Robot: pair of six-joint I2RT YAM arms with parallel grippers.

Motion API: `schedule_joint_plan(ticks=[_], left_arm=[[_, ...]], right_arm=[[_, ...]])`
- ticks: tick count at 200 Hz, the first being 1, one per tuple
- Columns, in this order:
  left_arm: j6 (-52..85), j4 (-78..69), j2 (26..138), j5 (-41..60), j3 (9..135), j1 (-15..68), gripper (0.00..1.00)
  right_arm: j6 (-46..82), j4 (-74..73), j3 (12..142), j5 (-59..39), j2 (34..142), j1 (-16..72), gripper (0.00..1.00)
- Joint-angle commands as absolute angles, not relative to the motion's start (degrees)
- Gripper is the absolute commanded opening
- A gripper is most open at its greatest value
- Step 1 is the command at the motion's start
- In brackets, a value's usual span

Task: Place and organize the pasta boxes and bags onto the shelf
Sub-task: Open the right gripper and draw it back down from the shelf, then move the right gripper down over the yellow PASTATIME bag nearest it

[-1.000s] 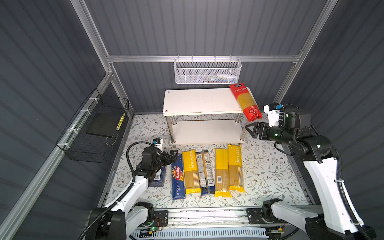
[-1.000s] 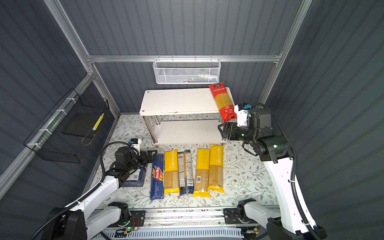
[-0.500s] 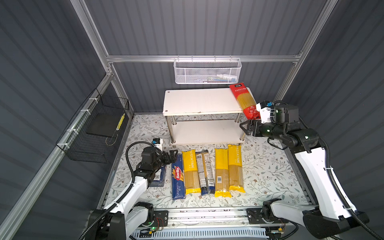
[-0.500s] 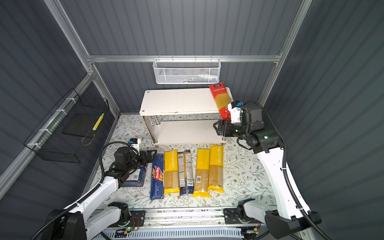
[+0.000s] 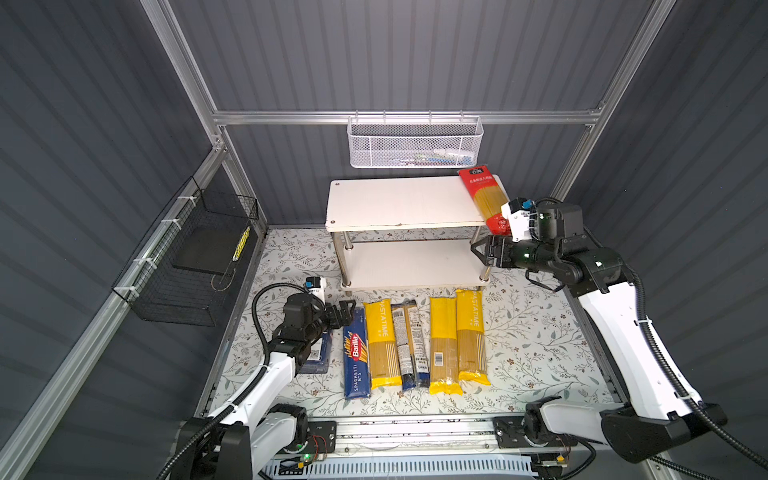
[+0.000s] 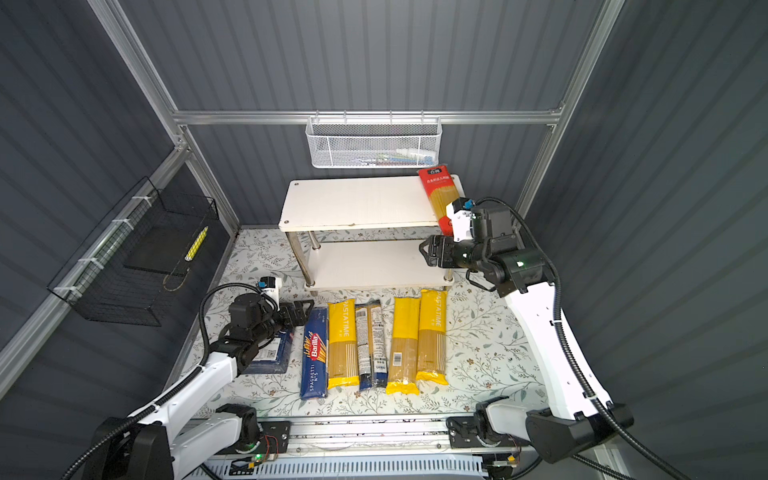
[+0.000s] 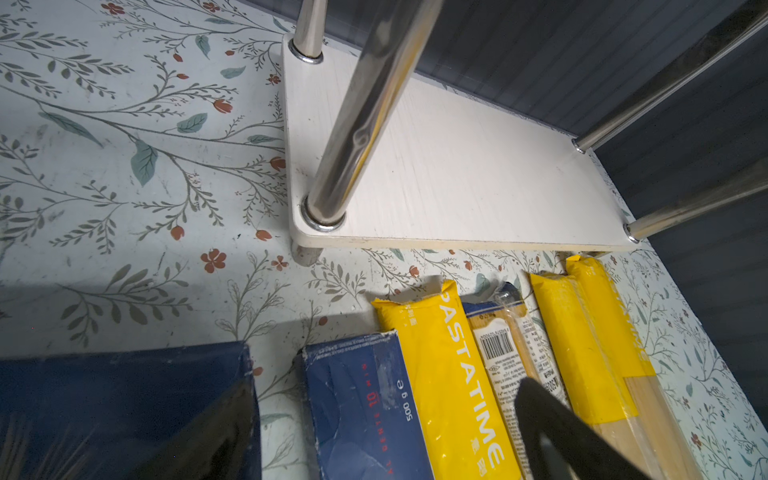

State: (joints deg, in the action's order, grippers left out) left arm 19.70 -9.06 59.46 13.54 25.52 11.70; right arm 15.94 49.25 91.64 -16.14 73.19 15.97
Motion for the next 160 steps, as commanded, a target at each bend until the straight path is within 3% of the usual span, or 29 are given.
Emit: schedule_joint_plan(ticks=[1, 160], left_arm=[[18.4, -8.6, 59.0, 13.6, 25.5, 12.1, 0.99], [18.6, -8.5, 58.4, 13.6, 25.4, 12.1, 0.99]], right_arm=[[14.8, 48.8, 93.5, -15.9, 73.1, 16.4, 0.81], [14.6, 52.7, 88.5, -10.6, 70.1, 20.4, 0.83]])
